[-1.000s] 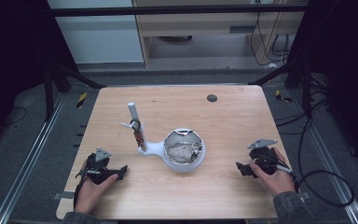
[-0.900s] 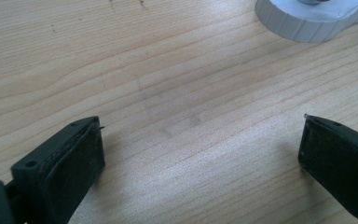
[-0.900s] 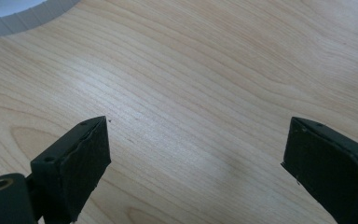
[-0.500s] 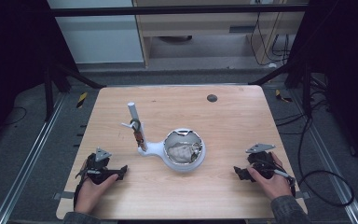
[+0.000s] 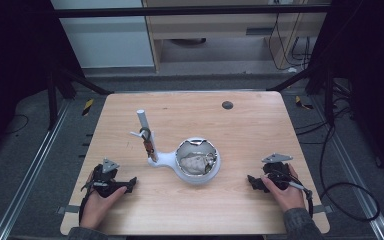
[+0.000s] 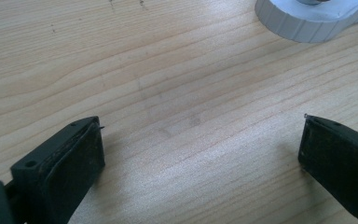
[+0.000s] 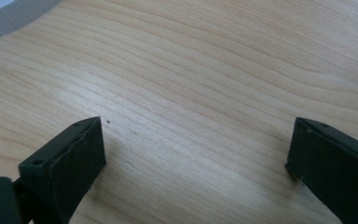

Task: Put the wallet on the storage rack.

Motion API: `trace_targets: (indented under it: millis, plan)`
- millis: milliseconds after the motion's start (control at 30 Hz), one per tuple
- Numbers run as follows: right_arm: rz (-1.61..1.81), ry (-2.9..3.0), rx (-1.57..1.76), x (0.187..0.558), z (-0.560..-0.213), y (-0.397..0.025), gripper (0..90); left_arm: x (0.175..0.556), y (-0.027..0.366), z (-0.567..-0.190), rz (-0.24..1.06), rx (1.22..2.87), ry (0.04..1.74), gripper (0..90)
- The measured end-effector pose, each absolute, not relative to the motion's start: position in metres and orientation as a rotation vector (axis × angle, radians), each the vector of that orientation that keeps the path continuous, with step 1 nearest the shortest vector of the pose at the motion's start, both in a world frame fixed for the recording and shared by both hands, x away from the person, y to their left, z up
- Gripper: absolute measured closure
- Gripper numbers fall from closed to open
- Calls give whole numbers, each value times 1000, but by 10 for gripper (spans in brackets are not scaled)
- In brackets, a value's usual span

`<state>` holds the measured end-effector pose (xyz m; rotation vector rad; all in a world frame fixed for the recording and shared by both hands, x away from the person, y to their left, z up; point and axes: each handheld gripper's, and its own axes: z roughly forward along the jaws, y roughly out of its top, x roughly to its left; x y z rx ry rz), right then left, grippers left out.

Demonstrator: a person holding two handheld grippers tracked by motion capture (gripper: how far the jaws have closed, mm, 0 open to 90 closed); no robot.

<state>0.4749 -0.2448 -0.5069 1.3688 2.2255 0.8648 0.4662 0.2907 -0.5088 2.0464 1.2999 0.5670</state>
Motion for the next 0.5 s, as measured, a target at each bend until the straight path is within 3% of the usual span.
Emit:
trace_targets:
  millis: [500]
  plan:
    - [902,2116,1407,468,-513,-240,14,467,291,-509,565,2047,1300,0]
